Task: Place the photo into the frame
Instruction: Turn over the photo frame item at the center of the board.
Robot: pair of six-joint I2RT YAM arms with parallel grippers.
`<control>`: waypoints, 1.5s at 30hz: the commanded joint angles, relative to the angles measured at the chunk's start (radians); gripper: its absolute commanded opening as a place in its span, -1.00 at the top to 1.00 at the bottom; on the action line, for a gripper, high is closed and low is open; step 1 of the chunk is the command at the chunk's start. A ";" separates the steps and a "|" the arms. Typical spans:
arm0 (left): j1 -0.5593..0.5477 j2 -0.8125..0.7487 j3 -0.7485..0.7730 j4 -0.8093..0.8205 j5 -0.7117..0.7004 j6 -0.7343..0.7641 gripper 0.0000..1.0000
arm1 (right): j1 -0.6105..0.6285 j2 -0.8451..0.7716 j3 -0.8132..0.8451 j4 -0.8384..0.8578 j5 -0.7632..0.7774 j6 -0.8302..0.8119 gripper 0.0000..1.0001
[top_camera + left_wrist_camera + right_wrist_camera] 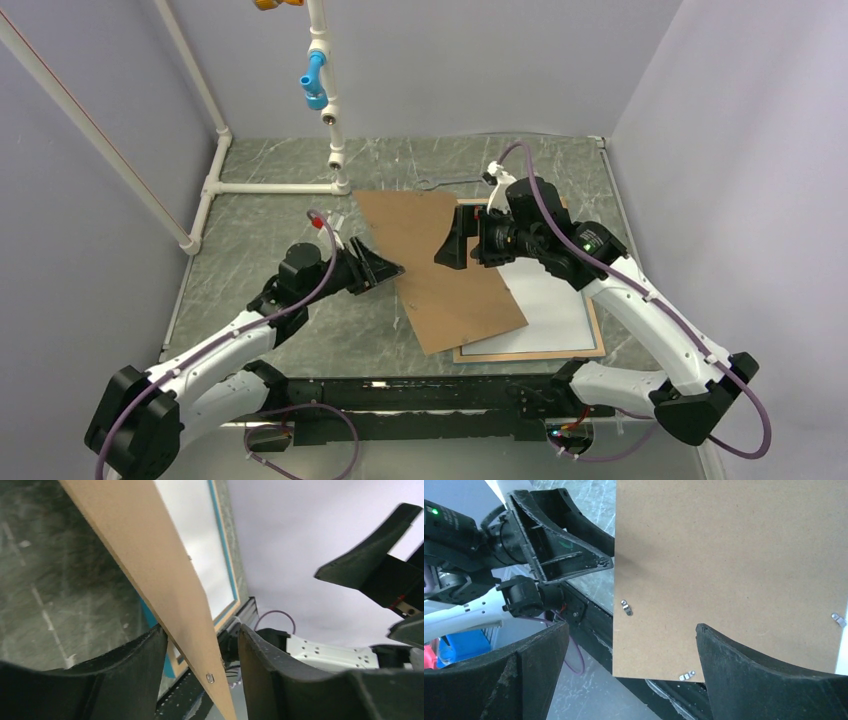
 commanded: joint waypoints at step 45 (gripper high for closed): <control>0.387 0.059 -0.052 -0.566 0.020 0.331 -0.75 | -0.342 0.512 -0.168 0.221 -0.141 -0.263 -0.94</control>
